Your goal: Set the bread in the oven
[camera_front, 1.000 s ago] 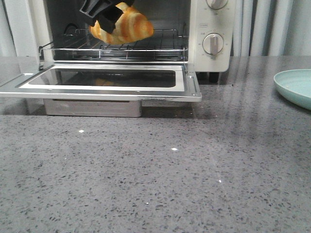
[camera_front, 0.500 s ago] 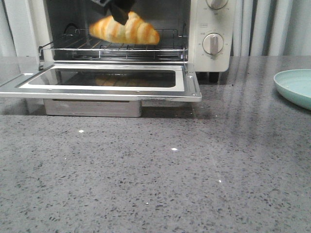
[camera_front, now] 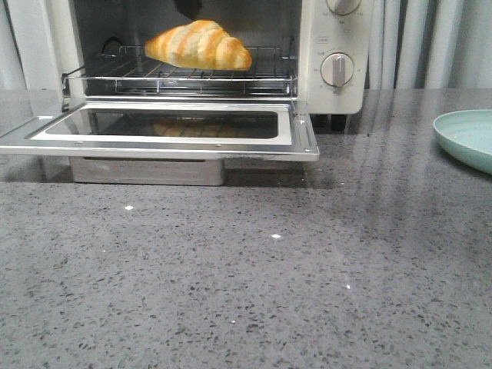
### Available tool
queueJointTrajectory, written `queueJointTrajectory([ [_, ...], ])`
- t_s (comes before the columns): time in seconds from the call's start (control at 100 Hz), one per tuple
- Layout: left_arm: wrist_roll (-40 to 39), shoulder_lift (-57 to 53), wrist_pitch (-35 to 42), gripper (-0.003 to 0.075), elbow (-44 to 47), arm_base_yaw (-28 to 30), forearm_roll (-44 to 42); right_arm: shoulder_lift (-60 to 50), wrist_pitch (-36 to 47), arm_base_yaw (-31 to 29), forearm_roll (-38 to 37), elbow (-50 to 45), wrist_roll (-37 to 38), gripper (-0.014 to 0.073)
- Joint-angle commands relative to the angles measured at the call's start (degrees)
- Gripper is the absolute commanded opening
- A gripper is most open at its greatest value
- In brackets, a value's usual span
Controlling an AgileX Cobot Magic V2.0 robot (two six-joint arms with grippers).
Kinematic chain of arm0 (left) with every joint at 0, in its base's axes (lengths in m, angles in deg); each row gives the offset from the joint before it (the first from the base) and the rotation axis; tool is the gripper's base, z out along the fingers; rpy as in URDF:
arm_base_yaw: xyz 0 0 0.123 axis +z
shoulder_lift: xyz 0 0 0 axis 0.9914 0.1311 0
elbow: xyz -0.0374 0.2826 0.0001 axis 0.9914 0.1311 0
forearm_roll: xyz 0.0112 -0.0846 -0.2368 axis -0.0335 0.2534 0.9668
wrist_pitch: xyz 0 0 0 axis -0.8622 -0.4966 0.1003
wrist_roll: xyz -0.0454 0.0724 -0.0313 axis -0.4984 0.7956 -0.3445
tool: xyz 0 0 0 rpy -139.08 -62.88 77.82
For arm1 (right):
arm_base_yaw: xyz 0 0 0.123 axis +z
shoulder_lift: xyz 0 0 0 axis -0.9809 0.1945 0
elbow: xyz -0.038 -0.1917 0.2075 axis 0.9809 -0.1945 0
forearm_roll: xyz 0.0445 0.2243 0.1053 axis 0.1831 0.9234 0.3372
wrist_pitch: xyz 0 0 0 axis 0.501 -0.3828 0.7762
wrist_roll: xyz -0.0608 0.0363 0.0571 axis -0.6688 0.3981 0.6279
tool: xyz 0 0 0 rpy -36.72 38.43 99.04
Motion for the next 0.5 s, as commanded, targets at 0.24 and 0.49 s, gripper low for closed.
queueJointTrajectory([
  [0.24, -1.31, -10.72, -3.71, -0.0022, -1.93, 9.49, -1.07, -6.91, -8.58, 4.01, 0.93, 1.73, 0.29, 0.0455],
  [0.49, -1.63, -18.38, -5.31, -0.0021, -0.05, 22.53, -0.96, -9.39, -15.63, 4.45, 5.87, 1.73, 1.22, 0.0454],
])
